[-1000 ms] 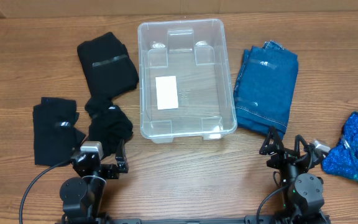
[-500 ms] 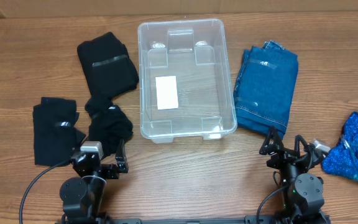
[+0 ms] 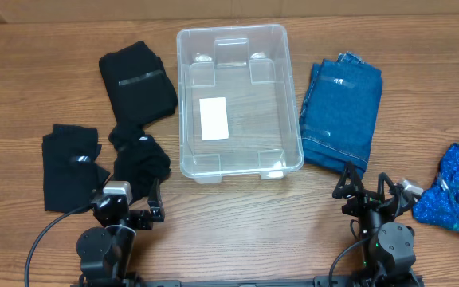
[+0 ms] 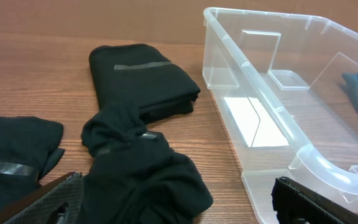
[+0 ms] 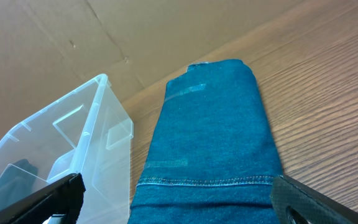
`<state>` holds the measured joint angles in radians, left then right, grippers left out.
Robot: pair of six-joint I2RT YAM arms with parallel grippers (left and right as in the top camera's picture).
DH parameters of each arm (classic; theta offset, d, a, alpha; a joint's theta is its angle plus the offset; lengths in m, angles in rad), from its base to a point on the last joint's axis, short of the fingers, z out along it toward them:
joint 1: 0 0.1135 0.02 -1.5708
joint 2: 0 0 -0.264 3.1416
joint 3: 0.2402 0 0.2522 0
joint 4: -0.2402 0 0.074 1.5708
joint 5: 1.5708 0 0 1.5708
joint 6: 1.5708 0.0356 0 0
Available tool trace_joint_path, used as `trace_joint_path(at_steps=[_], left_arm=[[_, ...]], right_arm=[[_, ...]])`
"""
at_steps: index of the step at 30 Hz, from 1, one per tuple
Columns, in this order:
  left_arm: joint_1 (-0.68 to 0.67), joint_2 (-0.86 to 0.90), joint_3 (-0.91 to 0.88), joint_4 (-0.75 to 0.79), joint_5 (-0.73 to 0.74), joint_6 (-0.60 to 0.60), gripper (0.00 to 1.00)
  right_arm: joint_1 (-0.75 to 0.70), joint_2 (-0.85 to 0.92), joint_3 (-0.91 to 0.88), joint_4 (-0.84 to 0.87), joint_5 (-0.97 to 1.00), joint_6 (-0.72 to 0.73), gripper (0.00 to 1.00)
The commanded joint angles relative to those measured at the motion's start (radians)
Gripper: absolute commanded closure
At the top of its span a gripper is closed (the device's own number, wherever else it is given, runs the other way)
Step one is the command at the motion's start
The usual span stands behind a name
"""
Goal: Pack container
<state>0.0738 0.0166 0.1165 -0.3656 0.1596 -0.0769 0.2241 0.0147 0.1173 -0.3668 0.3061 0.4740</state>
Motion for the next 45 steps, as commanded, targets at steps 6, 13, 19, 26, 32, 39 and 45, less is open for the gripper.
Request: trace_joint_path(at_steps=[6,13,19,26,32,39,45], left_arm=[[0.006,-0.005,-0.009,0.006,-0.011,-0.009,0.00],[0.006,-0.005,-0.009,0.006,-0.011,-0.009,0.00],[0.006,-0.005,-0.009,0.006,-0.011,-0.009,0.00],[0.006,-0.005,-0.009,0.006,-0.011,-0.009,0.00],[0.006,-0.005,-0.009,0.006,-0.011,-0.009,0.00],[0.006,-0.006,-0.009,0.006,-0.011,-0.009,0.00],[0.006,-0.005,-0.009,0.006,-0.011,-0.009,0.00]], right_arm=[[-0.001,-0.012,-0.005,0.000,-0.096,-0.004,0.00],[-0.001,0.015,0.225,0.005,-0.146,-0.089,0.00],[-0.002,0.270,0.557,-0.128,-0.146,-0.089,0.00],[-0.026,0.739,1.063,-0.456,-0.124,-0.211,0.00],[-0.180,1.116,1.462,-0.756,-0.138,-0.221,0.00],[-0.391,1.399,1.530,-0.717,-0.222,-0.367,0.00],[-0.537,1.553,1.530,-0.608,-0.432,-0.434,0.00]])
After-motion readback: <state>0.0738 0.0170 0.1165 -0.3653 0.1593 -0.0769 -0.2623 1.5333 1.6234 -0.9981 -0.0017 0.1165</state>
